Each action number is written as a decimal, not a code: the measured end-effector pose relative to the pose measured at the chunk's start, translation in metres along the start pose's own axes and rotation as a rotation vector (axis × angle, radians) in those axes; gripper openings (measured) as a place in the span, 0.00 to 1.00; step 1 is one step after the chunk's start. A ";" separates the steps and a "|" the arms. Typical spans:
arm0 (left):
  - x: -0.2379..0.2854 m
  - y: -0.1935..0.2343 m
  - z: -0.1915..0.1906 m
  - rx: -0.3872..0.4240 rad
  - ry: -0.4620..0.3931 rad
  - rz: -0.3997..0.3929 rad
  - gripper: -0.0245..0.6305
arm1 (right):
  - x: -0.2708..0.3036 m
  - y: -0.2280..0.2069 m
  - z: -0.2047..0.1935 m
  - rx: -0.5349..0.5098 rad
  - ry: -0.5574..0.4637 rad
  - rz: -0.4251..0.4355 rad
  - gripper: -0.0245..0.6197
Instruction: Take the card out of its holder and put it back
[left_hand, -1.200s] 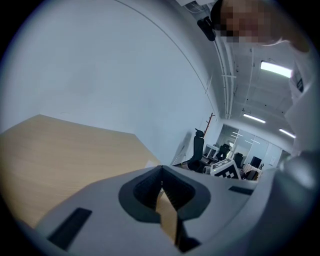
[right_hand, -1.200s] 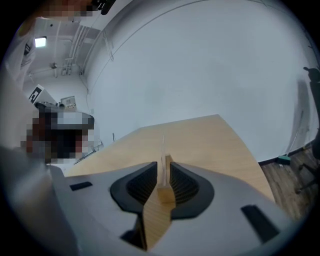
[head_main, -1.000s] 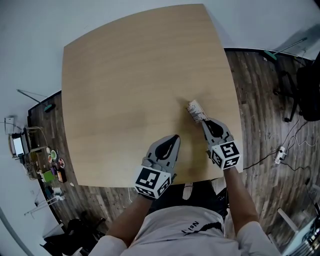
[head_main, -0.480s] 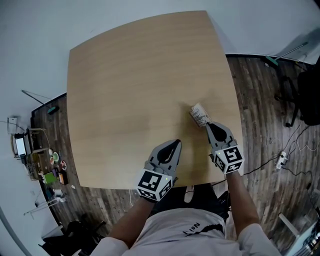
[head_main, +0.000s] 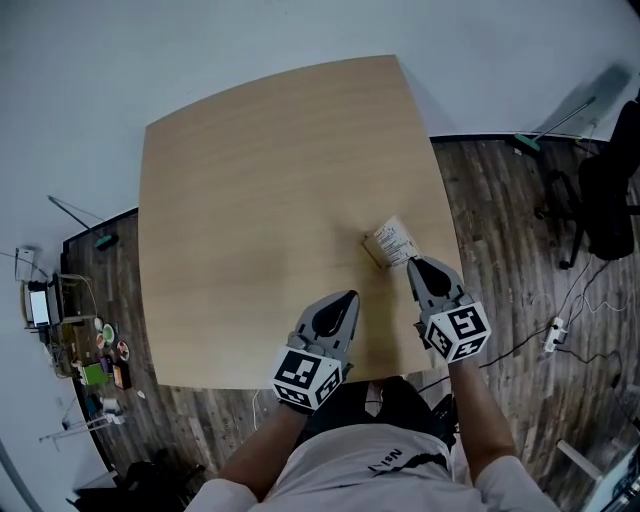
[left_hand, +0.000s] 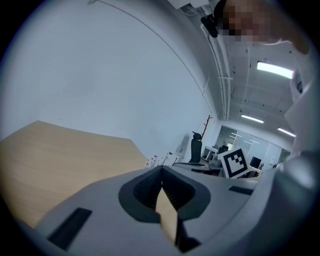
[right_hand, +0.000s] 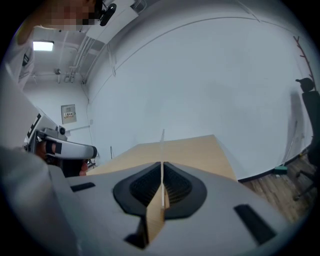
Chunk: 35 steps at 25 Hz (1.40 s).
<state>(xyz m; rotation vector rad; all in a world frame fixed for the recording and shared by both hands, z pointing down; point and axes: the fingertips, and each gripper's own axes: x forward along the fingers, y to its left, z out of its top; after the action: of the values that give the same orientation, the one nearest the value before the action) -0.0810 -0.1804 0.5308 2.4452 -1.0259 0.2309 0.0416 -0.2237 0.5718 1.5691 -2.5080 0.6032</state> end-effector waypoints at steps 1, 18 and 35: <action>-0.002 -0.005 0.004 0.000 -0.007 -0.001 0.06 | -0.006 0.002 0.009 0.006 -0.011 0.005 0.08; -0.038 -0.115 0.064 -0.004 -0.115 0.013 0.06 | -0.130 0.029 0.139 -0.001 -0.127 0.123 0.08; -0.080 -0.191 0.117 0.104 -0.245 0.003 0.05 | -0.202 0.067 0.195 -0.060 -0.230 0.225 0.08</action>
<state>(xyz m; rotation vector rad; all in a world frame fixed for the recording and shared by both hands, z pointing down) -0.0055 -0.0709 0.3337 2.6141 -1.1452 -0.0163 0.0951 -0.1064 0.3135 1.4197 -2.8695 0.3848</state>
